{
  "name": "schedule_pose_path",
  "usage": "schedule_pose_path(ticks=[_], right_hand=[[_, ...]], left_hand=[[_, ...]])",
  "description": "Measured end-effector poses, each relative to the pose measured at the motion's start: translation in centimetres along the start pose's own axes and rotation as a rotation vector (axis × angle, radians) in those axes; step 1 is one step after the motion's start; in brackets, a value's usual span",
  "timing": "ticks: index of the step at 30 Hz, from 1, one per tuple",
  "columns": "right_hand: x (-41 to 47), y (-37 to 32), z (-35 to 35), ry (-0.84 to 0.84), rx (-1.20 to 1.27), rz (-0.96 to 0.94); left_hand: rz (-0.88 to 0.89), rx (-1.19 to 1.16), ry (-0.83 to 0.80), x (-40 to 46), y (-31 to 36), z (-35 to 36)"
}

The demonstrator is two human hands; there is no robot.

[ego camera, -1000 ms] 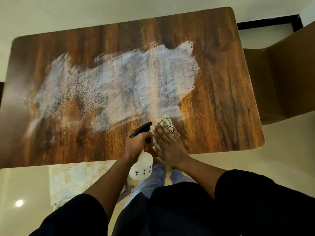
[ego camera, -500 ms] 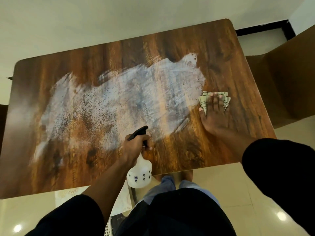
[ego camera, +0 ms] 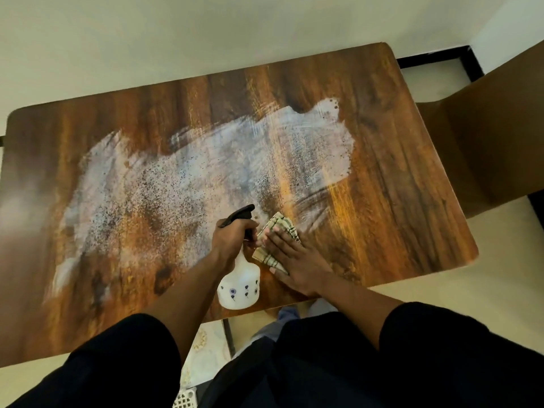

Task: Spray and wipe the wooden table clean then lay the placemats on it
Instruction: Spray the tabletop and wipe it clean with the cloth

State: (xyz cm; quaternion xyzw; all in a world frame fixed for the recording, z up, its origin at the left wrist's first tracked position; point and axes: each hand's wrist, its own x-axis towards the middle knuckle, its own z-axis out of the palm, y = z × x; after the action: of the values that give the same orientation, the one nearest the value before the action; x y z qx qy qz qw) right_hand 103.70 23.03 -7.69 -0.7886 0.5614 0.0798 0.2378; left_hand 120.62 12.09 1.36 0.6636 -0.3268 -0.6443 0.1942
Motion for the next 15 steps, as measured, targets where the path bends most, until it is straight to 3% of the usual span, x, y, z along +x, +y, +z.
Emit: schedule_pose_path(ticks=[2, 9, 12, 15], right_hand=[[0.0, 2.2, -1.1, -0.004, -0.013, 0.079], [1.5, 15.4, -5.0, 0.126, 0.19, 0.637], [2.0, 18.2, -5.9, 0.129, 0.19, 0.674], [2.7, 16.5, -5.4, 0.18, 0.192, 0.703]], left_hand=[[0.023, -0.006, -0.03, 0.0, 0.1, 0.4], [-0.041, -0.029, -0.078, 0.4, -1.0, 2.4], [-0.09, -0.038, -0.01, 0.2, -1.0, 3.6], [-0.089, -0.039, 0.044, 0.3, -0.8, 4.4]])
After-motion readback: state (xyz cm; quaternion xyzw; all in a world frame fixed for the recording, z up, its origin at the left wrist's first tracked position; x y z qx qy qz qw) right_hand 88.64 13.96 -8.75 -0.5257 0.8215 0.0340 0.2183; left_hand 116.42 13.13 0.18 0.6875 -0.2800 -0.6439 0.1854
